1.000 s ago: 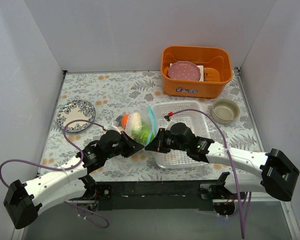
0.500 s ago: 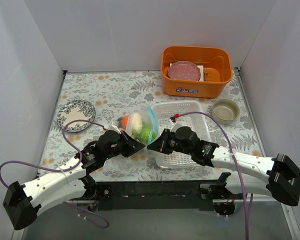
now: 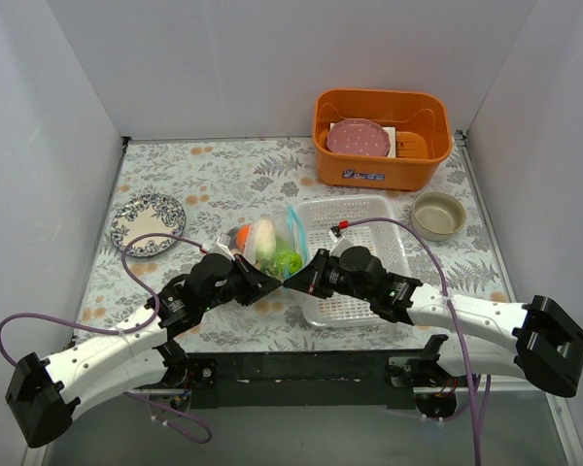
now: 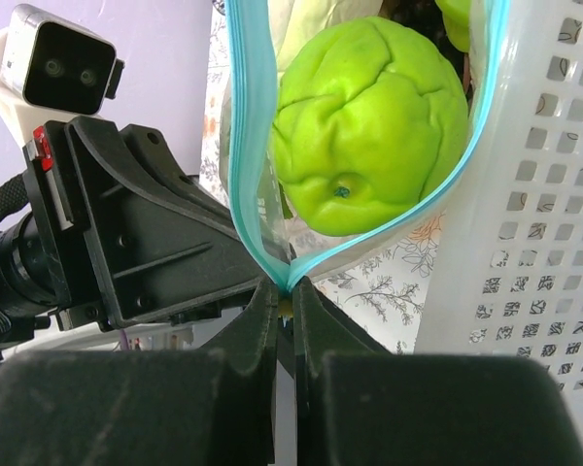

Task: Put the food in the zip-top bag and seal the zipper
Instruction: Zip the zipper food storage bag at the center of the board.

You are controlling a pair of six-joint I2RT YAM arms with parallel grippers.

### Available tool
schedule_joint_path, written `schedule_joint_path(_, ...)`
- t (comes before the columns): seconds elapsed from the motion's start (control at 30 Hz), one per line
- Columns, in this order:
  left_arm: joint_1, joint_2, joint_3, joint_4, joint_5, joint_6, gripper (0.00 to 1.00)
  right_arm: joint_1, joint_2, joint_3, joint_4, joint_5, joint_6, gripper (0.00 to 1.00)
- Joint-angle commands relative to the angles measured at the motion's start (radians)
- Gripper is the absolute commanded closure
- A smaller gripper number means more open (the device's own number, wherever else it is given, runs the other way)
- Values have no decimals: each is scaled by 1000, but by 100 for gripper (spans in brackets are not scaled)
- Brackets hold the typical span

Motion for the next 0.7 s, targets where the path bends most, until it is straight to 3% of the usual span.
schedule_joint_path(0.0, -4, -8, -13, -51, 63, 36, 100, -6, -31, 18, 42, 140, 7, 95)
schedule_joint_path(0.27, -4, -3, -46, -56, 112, 62, 100, -8, -65, 7, 7, 202, -3, 94)
schedule_joint_path(0.67, -4, -43, -102, -76, 125, 75, 100, -40, -33, 47, 12, 159, -25, 92)
